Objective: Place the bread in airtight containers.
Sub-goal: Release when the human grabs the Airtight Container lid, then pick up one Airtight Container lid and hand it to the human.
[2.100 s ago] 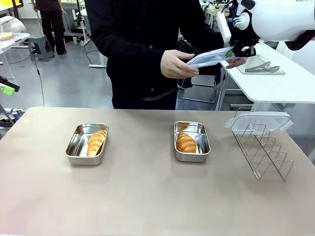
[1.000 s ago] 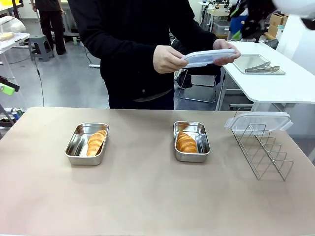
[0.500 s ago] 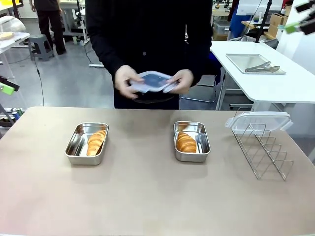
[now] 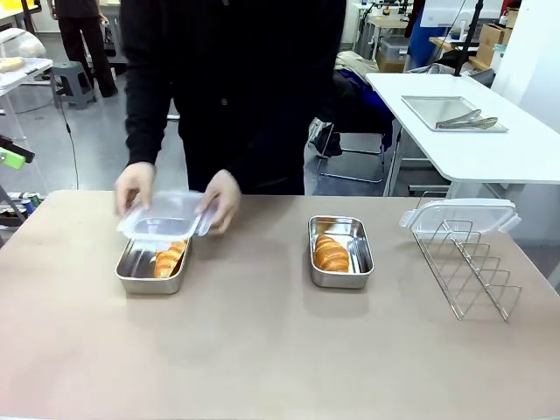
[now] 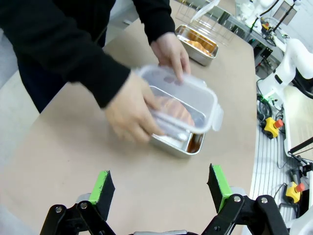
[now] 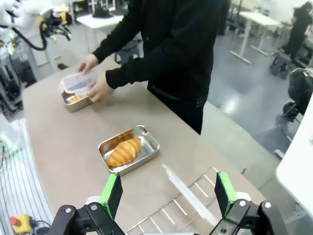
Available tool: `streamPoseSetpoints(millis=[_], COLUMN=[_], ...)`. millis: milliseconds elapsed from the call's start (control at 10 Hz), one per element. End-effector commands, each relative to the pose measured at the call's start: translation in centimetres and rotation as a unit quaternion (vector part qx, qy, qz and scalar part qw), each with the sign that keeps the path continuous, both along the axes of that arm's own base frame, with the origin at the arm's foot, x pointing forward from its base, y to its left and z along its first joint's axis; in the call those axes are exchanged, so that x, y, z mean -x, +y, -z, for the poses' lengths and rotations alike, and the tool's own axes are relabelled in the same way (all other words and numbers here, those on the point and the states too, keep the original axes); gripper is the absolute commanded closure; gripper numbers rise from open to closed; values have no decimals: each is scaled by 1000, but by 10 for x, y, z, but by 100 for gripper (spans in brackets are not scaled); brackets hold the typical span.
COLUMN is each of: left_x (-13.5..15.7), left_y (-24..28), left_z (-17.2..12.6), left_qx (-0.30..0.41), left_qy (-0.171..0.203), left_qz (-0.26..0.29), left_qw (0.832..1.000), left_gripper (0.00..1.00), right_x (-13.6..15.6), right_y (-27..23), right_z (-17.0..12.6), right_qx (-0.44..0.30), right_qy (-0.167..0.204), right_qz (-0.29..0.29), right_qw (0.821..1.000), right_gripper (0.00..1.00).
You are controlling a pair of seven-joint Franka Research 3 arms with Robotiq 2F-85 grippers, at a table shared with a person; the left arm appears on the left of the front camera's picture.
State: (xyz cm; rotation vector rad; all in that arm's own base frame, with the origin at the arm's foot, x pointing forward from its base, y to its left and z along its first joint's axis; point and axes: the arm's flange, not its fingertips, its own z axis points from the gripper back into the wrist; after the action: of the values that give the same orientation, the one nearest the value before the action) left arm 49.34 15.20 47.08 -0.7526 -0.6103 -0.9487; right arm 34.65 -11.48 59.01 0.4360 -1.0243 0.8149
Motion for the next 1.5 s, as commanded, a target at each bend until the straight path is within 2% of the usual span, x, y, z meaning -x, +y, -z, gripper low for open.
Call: streamPoseSetpoints(millis=[0, 100, 1400], left_x=[0, 0, 0], left_y=[-2, -2, -2], left_z=[0, 0, 0], left_qx=[-4, -4, -4], left_qy=[-2, -2, -2], left_qz=[4, 4, 4], left_qw=[1000, 1000, 1000], left_gripper=[0, 0, 0], right_x=[-4, 0, 0], right_y=[-5, 0, 0], right_z=[7, 0, 0], right_qx=[1, 0, 0], right_qy=[-7, 0, 0], right_qz=[-19, 0, 0], right_qw=[1000, 1000, 1000], right_gripper=[0, 0, 0])
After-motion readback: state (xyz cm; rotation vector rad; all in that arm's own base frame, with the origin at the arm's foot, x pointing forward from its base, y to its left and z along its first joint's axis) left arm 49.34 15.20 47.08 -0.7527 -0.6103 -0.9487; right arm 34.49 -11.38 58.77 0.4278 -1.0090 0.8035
